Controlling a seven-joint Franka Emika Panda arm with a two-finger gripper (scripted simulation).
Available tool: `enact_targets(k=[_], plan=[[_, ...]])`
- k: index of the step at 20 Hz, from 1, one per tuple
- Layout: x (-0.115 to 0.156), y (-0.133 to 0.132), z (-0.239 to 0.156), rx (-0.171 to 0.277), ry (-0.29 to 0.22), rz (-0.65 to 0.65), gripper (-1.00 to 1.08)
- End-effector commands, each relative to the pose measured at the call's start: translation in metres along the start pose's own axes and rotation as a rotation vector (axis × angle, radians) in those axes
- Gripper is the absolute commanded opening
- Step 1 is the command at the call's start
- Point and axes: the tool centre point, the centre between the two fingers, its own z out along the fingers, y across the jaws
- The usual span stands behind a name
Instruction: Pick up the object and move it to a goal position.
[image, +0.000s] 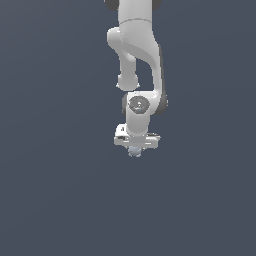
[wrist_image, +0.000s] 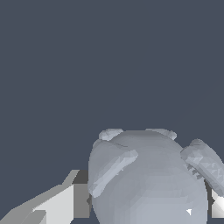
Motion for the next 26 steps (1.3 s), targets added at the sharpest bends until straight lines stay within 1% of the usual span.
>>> enact_targets(k=[1,8,13,19,26], plan=[[0.0,0.0,0.001,0.0,0.0,0.0,-1.0],[0.002,0.001,-0.002,0.0,0.0,0.0,-1.0],[0.01,0.008,-0.015,0.0,0.0,0.0,-1.0],[0.03,0.025,-0.047,0.0,0.0,0.0,-1.0],[0.064,0.052,-0.098,0.0,0.0,0.0,-1.0]])
